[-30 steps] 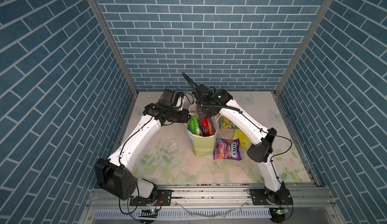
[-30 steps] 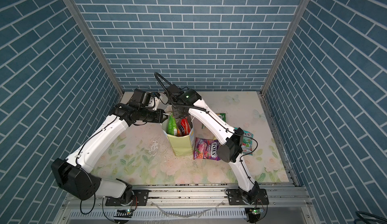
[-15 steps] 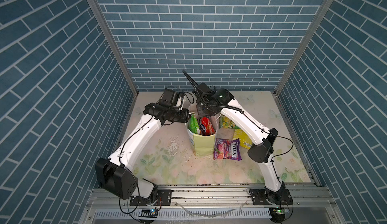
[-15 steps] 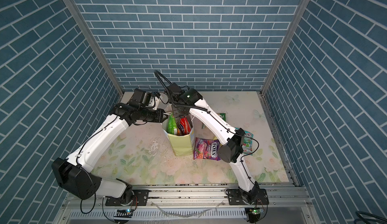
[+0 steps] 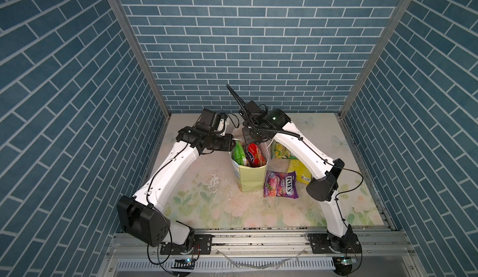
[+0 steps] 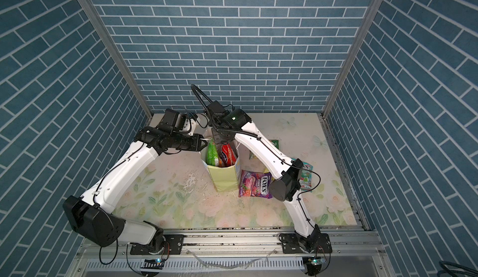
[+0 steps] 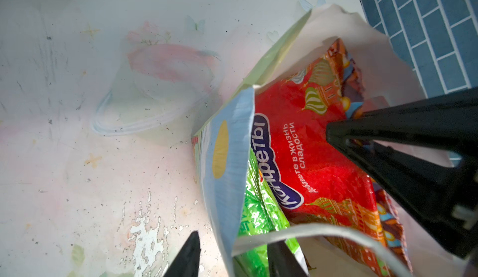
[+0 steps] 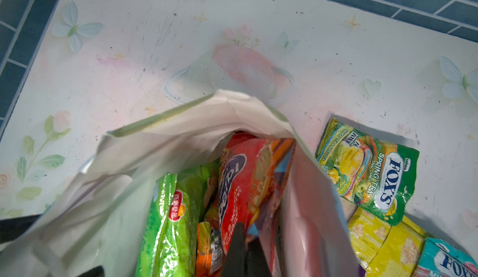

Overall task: Take the snacks out of the paper bag
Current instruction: Pick up the snack from the paper bag.

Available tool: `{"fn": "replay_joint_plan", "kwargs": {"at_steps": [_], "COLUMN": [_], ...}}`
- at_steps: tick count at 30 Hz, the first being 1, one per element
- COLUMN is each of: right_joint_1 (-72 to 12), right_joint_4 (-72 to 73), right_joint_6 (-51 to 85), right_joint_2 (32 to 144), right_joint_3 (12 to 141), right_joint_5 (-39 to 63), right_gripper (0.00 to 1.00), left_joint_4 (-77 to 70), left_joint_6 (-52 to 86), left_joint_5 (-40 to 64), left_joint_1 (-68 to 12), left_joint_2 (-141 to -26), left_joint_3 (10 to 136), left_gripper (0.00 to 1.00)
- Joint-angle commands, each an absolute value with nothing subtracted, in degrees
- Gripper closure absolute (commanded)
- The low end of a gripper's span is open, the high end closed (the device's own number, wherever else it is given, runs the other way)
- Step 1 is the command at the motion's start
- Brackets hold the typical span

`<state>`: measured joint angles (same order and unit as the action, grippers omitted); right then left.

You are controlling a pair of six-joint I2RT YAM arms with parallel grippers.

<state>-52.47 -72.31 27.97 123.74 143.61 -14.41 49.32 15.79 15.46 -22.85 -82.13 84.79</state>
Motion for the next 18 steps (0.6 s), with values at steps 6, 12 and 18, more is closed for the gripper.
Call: {"fn": "replay_joint_plan", "kwargs": {"at_steps": [6, 12, 18], "right_joint_1": [-51.6, -51.3, -51.3], "right_joint_4": [-67.5, -67.2, -67.0], "right_joint_6": [26.2, 26.1, 25.5], "right_joint_2": [118.2, 118.1, 118.1], "right_joint_3": [145.8, 145.5, 145.5], "right_joint_5": [-15.2, -14.7, -13.8], "right_gripper": [1.00, 1.00, 1.00], "left_joint_4": [48.5, 48.8, 49.4], "left_joint_6": [16.1, 15.9, 16.2], "left_joint_5": [16.3, 17.0, 16.9], "left_joint_1": [-22.8, -22.8, -22.8], "left_joint_2": [-81.1, -80.3, -80.1], "left_joint_3": [85.6, 85.8, 84.7], "left_gripper": [0.46, 0.51, 0.64]}}
